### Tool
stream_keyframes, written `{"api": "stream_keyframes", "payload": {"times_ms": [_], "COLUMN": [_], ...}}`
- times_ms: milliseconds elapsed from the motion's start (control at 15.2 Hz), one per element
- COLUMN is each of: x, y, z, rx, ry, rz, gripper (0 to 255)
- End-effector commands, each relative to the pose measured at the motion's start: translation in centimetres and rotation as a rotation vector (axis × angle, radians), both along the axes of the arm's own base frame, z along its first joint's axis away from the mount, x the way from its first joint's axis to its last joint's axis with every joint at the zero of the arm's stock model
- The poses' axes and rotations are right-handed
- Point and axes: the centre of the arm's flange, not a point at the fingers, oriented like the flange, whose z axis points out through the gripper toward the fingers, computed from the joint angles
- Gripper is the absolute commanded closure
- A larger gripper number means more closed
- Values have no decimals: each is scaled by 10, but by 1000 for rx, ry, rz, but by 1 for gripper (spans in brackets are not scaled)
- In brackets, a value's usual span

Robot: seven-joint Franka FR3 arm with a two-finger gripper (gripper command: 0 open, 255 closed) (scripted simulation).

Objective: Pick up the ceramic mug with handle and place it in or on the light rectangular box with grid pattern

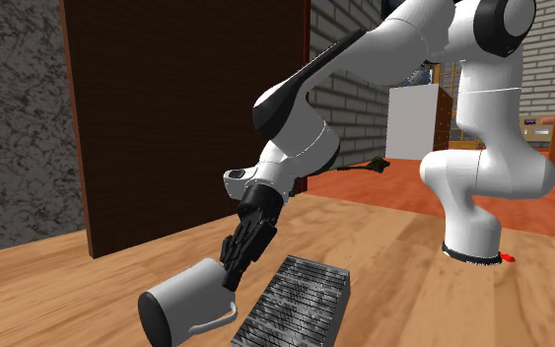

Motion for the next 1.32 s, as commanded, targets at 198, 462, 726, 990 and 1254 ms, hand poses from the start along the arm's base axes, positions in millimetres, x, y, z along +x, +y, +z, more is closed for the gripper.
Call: {"api": "stream_keyframes", "payload": {"times_ms": [198, 462, 726, 990, 1254], "x": [1, 1, 1, 1, 1], "y": [0, 0, 0, 0, 0], "z": [27, 48, 70, 91, 112], "rx": [0, 0, 0, 0, 0], "ry": [0, 0, 0, 0, 0], "rz": [0, 0, 0, 0, 0], "gripper": [255, 255, 255, 255, 255]}}
